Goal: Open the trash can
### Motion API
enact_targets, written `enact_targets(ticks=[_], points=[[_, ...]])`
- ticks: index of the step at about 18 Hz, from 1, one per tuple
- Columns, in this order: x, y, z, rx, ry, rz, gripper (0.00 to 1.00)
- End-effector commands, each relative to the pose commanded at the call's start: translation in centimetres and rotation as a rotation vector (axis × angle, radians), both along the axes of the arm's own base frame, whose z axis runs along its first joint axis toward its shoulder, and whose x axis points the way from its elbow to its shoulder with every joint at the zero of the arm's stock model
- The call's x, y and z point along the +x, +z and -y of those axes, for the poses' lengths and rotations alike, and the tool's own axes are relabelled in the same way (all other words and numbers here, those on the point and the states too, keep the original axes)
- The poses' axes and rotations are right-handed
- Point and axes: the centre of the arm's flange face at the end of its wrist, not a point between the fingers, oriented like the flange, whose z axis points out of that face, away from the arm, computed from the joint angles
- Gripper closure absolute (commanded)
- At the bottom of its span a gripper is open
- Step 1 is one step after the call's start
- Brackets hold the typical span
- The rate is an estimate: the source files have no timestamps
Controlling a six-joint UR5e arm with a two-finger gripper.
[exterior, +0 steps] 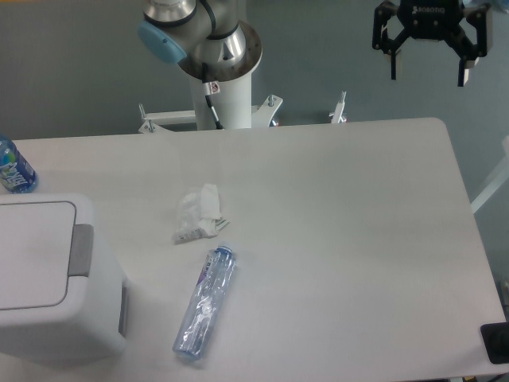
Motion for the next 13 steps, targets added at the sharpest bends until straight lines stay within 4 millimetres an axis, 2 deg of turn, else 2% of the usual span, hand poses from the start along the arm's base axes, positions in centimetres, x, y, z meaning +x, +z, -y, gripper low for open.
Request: enact_targets(ticks=[5,8,9,11,13], points=[[0.0,0.0,-0.3,0.002,-0.004,0.001,0.00],[-0.6,0.0,-1.0,0.043,0.091,0.030,0.00],[-0.5,0.1,-2.4,0.072,0.120,0.025,0.00],[0.5,-0.4,-6.4,0.123,0.149,0.023,0.00],[1.5,-1.1,-9.1,0.151,0.209,0.055,0.00]])
